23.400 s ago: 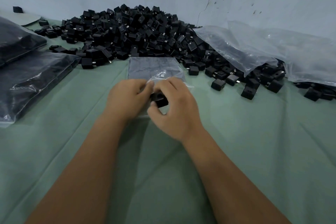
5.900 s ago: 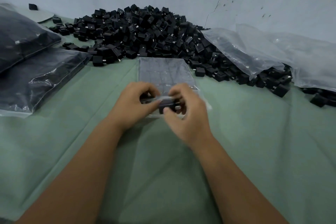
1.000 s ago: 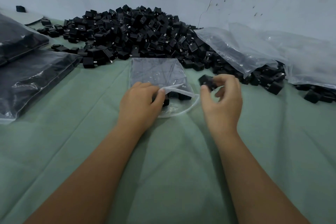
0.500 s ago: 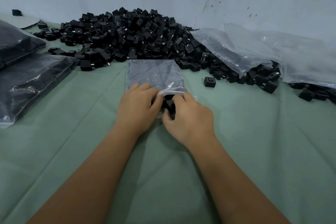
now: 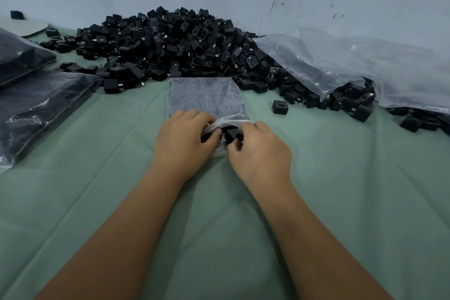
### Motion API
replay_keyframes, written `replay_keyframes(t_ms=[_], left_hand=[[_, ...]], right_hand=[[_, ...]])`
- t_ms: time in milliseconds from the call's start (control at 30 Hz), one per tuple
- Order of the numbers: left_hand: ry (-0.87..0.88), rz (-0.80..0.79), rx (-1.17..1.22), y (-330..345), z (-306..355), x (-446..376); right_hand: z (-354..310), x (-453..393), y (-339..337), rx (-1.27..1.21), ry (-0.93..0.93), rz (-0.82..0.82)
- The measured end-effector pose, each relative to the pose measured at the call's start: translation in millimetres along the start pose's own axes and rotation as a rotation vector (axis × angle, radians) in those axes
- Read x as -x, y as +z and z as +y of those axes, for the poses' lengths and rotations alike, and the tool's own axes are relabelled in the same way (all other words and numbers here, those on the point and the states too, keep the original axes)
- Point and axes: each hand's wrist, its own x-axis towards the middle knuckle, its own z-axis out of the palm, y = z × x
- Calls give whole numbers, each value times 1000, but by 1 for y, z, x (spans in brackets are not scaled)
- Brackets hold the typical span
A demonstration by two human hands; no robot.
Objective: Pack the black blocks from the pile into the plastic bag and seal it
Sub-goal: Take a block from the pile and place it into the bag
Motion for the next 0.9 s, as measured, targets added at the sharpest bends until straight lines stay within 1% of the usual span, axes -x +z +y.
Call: replay_keyframes(t_ms=[67,233,333,467,567,633,700,767,800,833,900], left_hand=[[20,-45,-51,2,-1,-1],[30,-39,-85,2,-2,0],[13,-51,-82,2,-2,1],[21,-57,-139,2,0,1],[18,-43,-155,1,3,2],[18,-33,-125,1,8,1],[50,-66,-89,0,13,-3],[84,-146,-92,-1,16,-12],[84,-189,-106,-2,16,-18],[72,-228,-120,-3,18,-25],[30,-265,-130,-1,21,-33]], right_hand=[[-1,-1,1,0,7,5],[-1,-3,2,-84,-35,-17],[-1,-5,3,-129,-18,-19],[0,-9,4,-165,-5,-43],[1,-9,3,-279,-20,-68],[4,-8,1,-340,-37,-82],[8,-8,-2,-347,-53,-124],[10,-5,-2,-269,-83,-144],[10,-4,-3,-234,-99,-114],[8,-3,-5,-231,-107,-42],[7,-6,-11,-323,-79,190]])
